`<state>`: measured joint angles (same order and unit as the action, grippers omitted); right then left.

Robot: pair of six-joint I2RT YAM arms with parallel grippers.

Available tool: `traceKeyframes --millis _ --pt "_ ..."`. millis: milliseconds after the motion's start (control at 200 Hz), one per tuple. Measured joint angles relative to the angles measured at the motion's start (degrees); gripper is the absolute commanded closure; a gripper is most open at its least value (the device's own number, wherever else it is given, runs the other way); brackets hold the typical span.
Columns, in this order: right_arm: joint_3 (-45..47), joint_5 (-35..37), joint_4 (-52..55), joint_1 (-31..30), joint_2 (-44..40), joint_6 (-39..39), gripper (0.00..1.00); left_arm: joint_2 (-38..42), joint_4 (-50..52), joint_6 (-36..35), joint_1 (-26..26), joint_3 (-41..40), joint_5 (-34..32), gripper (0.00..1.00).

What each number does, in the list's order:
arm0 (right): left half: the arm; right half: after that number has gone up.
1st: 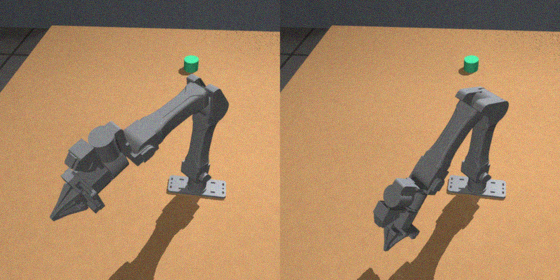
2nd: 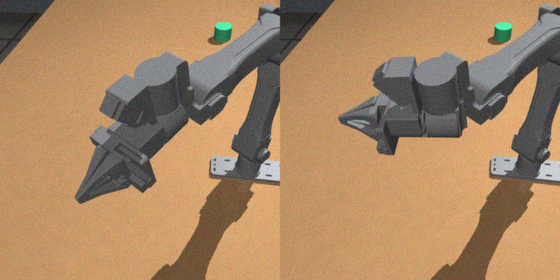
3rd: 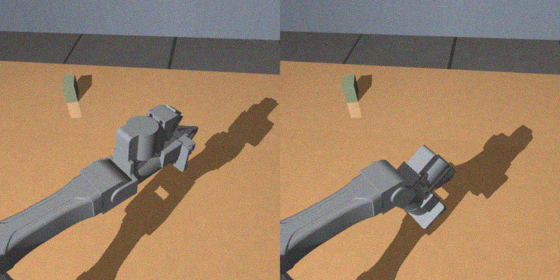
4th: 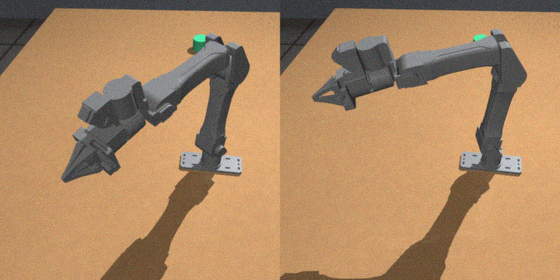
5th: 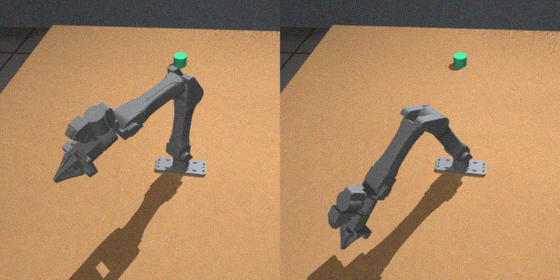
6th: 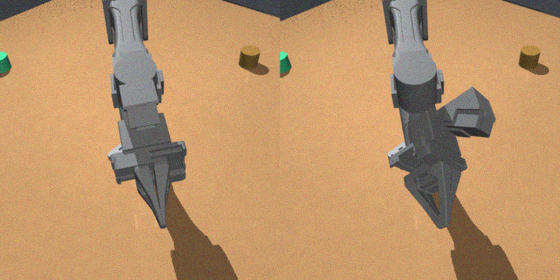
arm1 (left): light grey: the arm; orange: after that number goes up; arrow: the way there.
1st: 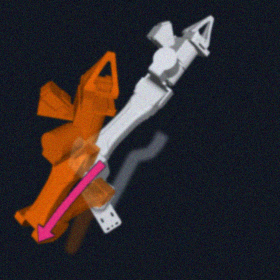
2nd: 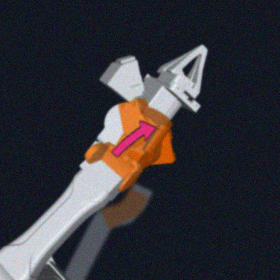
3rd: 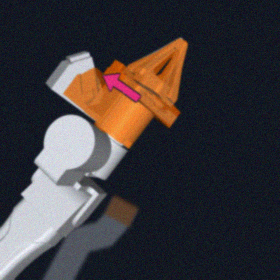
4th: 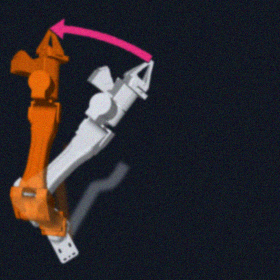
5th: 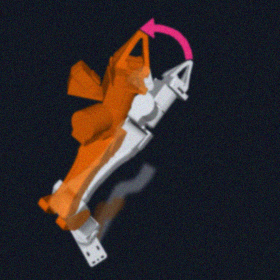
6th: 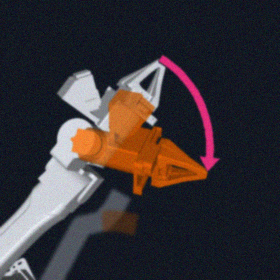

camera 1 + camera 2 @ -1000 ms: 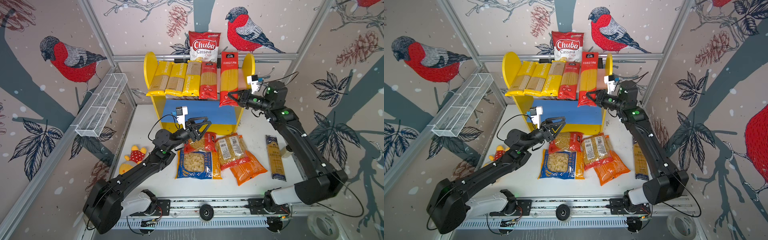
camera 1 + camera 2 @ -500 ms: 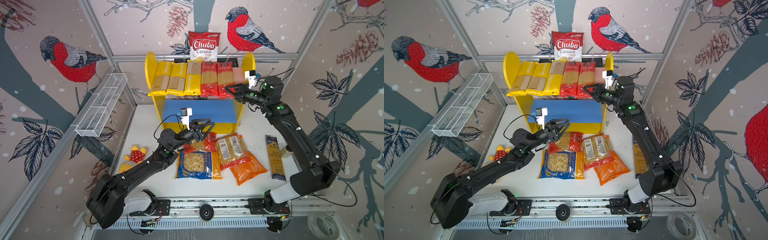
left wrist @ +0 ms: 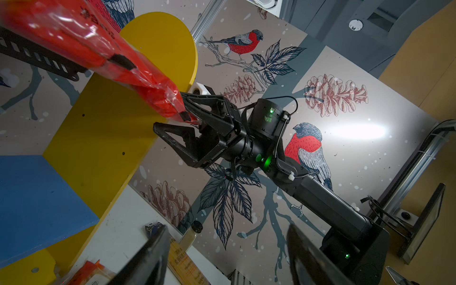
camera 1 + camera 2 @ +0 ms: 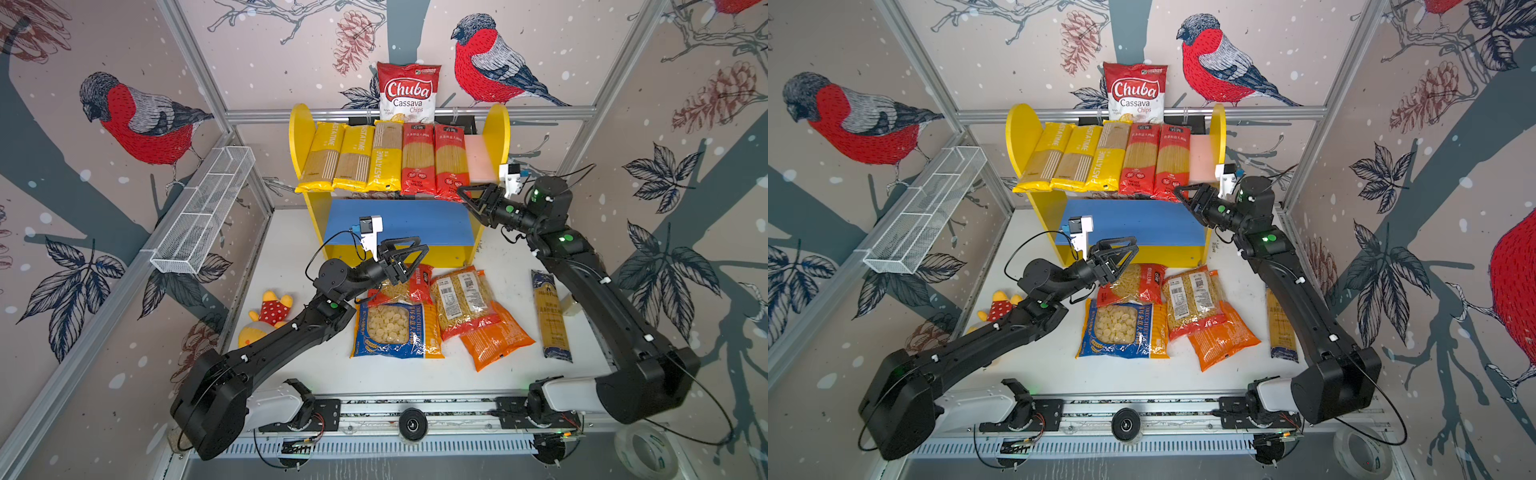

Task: Arrange pasta packages on shelves
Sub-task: Place the pasta bag on the shelf.

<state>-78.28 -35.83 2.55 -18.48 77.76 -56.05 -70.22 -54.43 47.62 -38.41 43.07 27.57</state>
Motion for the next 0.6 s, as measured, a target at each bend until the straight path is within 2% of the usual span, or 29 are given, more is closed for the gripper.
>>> traceKeyframes --millis 170,435,600 --pt "0.72 2.54 -2.93 -2.97 0.24 -2.80 0.44 -0.76 0.31 -0.07 -1.07 -0.09 -0.76 0.26" --pt "-3.21 4.28 -4.00 -3.72 2.75 -4.28 0.75 0.24 1.62 -1.90 -1.79 -0.48 -1.55 0.27" --pt "-5.42 3.89 -2.47 -2.69 4.33 -4.50 0.89 0.66 2.29 -2.75 -1.81 -0.63 -2.12 0.27"
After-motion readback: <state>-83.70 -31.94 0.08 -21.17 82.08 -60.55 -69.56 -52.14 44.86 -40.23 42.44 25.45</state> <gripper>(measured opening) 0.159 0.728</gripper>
